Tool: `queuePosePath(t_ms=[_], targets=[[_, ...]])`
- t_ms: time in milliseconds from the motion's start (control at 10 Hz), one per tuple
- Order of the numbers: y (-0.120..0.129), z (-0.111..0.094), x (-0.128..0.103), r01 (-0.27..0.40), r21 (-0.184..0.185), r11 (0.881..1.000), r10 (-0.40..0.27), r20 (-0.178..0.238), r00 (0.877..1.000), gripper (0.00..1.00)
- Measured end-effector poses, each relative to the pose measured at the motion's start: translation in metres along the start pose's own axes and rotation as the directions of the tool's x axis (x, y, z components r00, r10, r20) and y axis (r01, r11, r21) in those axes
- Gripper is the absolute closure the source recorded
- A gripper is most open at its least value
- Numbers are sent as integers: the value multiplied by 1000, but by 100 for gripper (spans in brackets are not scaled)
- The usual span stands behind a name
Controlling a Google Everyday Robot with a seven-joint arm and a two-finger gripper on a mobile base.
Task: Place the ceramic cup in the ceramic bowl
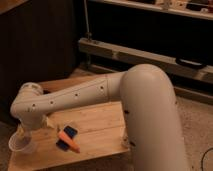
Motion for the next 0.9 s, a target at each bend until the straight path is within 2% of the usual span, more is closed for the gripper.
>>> queuePosePath(t_ms=[100,500,900], targets=[[-1,5,3,-2,-6,1000,2,7,1000,23],[4,32,12,-2,4,1000,2,73,997,63],[-1,41,15,18,0,1000,-17,113,993,99]])
